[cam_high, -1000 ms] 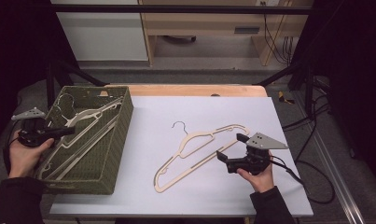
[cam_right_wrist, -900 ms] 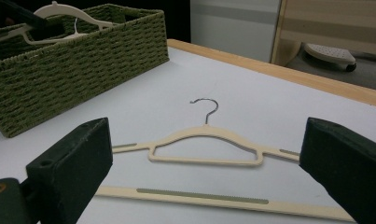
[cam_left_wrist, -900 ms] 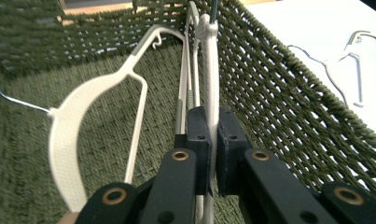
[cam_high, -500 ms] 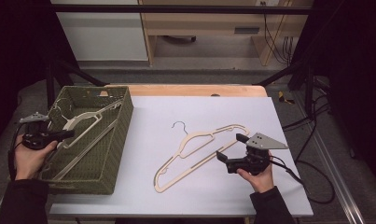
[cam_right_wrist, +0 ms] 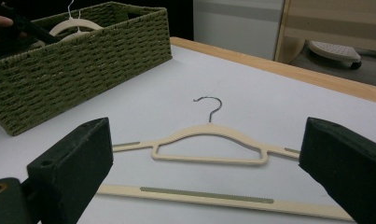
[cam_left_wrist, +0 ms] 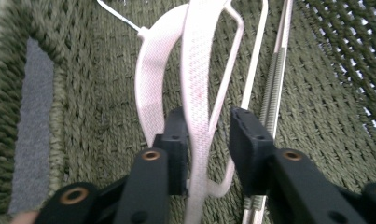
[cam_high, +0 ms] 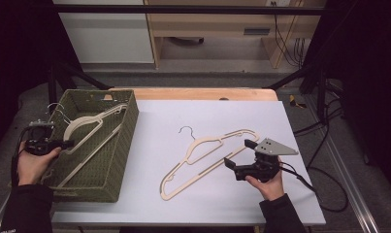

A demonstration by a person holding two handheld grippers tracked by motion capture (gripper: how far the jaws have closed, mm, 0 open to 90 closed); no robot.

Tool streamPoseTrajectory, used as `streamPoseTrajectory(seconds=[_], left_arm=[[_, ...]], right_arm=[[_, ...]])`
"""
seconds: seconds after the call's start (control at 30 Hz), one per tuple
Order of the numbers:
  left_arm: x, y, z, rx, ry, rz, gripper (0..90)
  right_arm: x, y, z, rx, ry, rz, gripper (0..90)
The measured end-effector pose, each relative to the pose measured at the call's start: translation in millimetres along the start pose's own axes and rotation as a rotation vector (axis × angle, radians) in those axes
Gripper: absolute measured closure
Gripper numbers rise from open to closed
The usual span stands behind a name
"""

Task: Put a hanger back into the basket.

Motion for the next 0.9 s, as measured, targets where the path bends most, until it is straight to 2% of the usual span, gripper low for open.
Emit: streamPoseTrajectory(seconds=[0.03,0.1,0.13,0.23,0.33,0.43,0.5,0.6,0.77,0.9], left_arm=[[0.0,1.1,1.6,-0.015,0.016,-0.007,62.9],[-1.1,0.9,2.3,-0.012,0.02,-0.018,57.1],[-0.8,2.1,3.7,-0.025,0.035,-0.023,54.8],[-0.7,1.6,4.2,-0.021,0.039,-0.021,49.3],[-1.2,0.7,4.5,-0.009,0.034,-0.023,46.9],[-0.7,2.7,7.7,-0.017,0.071,-0.025,46.1],[-2.0,3.1,8.1,-0.002,0.068,-0.037,45.4],[-2.0,4.0,9.6,-0.004,0.075,-0.04,43.6],[5.4,3.1,7.7,0.01,0.05,-0.027,40.4],[18.6,-1.1,1.8,0.006,0.001,-0.013,35.3]], right_arm=[[0.1,0.1,-0.2,-0.002,-0.001,0.001,3.5],[0.3,0.2,-0.3,-0.003,-0.002,0.001,3.6],[0.2,0.1,-0.3,-0.002,-0.002,0.0,3.6],[-0.2,0.3,0.4,0.0,0.003,-0.002,3.6],[-0.4,0.2,0.5,0.001,0.003,-0.003,3.6],[-0.4,0.6,0.2,-0.005,0.0,-0.002,3.6],[-0.3,0.6,0.1,-0.003,0.0,-0.003,3.6],[0.4,0.5,-0.2,-0.005,-0.001,-0.002,3.6],[2.3,0.1,-1.5,-0.003,-0.007,0.0,3.5],[4.9,-0.1,-3.1,-0.009,-0.013,0.003,3.5]])
Point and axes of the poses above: each handheld gripper's, and its own axes: x roughly backward along the jaws, z roughly out of its underside, y roughly to its left, the point moved 8 cm from there along -x, roughly forward along the jaws, and after that the axes turned 11 degrees about -z, right-handed, at the moved point
